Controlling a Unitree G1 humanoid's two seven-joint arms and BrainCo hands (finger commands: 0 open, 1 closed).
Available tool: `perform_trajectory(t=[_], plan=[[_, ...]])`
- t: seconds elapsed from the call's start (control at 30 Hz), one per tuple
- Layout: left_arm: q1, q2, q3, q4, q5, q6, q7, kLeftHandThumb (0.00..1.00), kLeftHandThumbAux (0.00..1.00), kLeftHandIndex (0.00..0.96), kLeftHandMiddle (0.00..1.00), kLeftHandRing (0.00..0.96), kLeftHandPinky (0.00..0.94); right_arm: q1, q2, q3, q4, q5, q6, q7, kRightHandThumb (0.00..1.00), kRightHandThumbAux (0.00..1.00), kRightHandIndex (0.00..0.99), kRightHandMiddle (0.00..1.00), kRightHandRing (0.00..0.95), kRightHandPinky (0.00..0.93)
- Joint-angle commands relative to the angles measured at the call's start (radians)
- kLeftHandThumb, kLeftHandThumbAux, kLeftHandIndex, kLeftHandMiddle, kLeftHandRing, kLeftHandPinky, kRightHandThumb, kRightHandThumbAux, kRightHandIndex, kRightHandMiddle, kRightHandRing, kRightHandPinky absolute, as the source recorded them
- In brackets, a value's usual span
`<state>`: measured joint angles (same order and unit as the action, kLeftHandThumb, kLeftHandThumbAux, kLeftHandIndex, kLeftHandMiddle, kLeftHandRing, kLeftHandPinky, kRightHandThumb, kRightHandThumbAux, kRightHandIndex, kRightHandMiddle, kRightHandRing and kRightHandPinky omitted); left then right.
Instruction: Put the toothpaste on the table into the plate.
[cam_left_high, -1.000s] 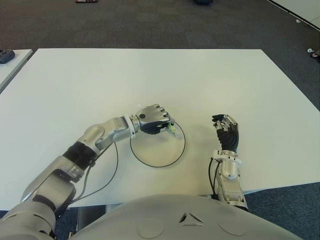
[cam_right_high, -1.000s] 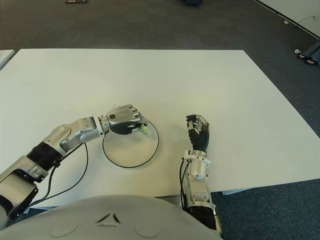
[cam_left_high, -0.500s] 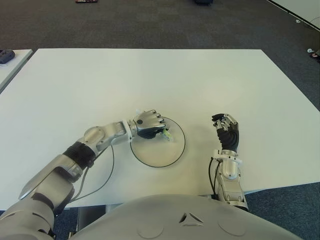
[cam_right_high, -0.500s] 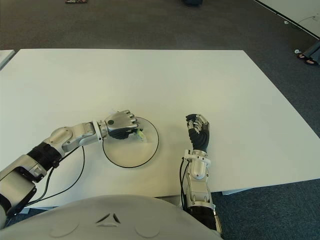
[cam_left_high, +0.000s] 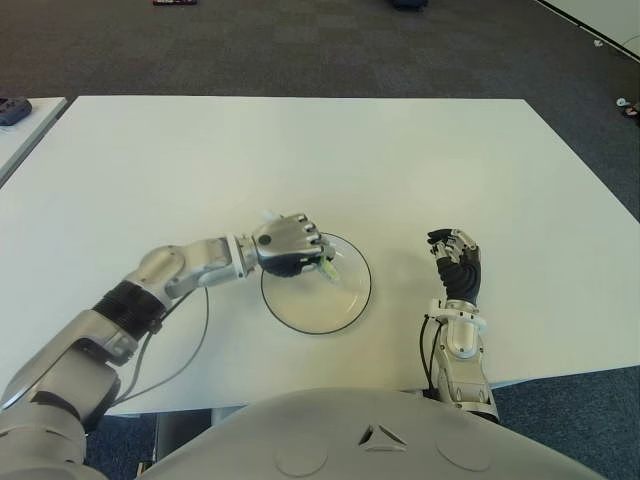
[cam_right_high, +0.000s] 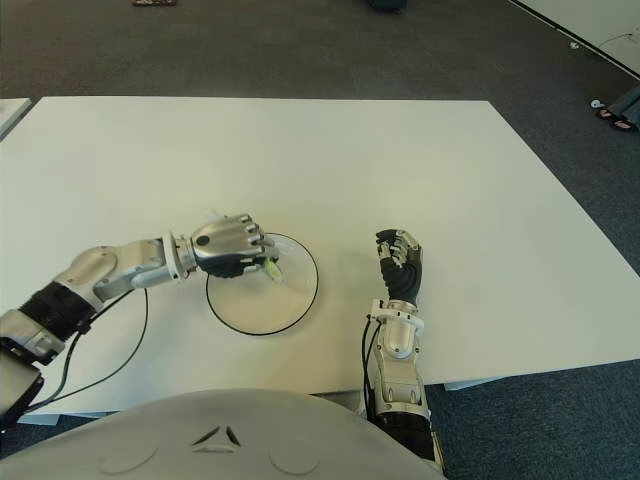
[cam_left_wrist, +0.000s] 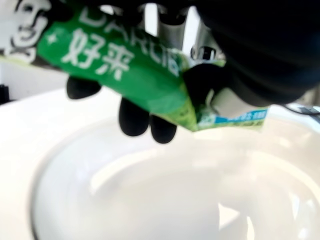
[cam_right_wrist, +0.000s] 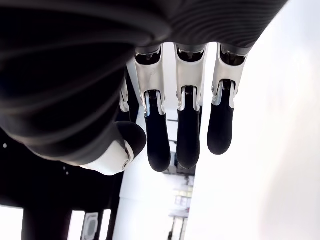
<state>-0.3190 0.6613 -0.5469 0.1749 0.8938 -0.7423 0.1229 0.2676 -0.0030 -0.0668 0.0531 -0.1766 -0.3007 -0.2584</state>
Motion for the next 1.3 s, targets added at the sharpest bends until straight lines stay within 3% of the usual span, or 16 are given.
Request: perform_trajectory(t=[0.03,0.07,0.17,0.27,0.33,0.47,0.67,1.3], plan=[[0.047,0.012,0.037,-0.087,-0.109,0.053,-0.154,0.507,0.723,0.313,0.508,0.609,0.63,-0.005,0.002,0.0,-0.004,-0.008,0.031,0.0,0.704,0.735,0.427,0.447,0.418,0.434],[0.056,0.012,0.043,-0.102,-0.133,0.066,-0.183,0.384,0.728,0.243,0.432,0.549,0.585,-0.006,0.002,0.0,-0.003,-0.008,0.033,0.0,0.704,0.735,0.427,0.446,0.417,0.435],[0.086,0.02,0.073,-0.168,-0.204,0.113,-0.266,0.201,0.681,0.088,0.235,0.334,0.394,-0.009,0.001,-0.001,0.002,-0.006,0.027,0.0,0.703,0.735,0.427,0.442,0.417,0.443],[0.114,0.013,0.104,-0.215,-0.228,0.153,-0.304,0.115,0.624,0.028,0.122,0.201,0.249,-0.014,0.0,-0.002,0.008,-0.002,0.02,0.002,0.703,0.734,0.426,0.446,0.422,0.44],[0.132,-0.001,0.122,-0.228,-0.228,0.172,-0.299,0.101,0.592,0.014,0.094,0.167,0.215,-0.017,-0.001,-0.001,0.013,-0.001,0.013,0.003,0.703,0.734,0.426,0.447,0.424,0.437],[0.15,-0.03,0.147,-0.216,-0.245,0.166,-0.271,0.145,0.515,0.002,0.025,0.107,0.194,-0.021,-0.003,0.002,0.019,0.003,0.001,0.007,0.703,0.734,0.426,0.455,0.433,0.442],[0.15,-0.055,0.178,-0.173,-0.312,0.109,-0.259,0.235,0.422,0.0,0.002,0.04,0.165,-0.029,-0.004,0.001,0.03,0.012,-0.015,0.012,0.703,0.734,0.426,0.454,0.43,0.424],[0.12,-0.141,0.225,-0.006,-0.323,-0.012,-0.176,0.26,0.34,0.0,0.0,0.032,0.203,-0.034,0.0,0.001,0.04,0.009,-0.033,0.004,0.703,0.734,0.426,0.455,0.43,0.44]])
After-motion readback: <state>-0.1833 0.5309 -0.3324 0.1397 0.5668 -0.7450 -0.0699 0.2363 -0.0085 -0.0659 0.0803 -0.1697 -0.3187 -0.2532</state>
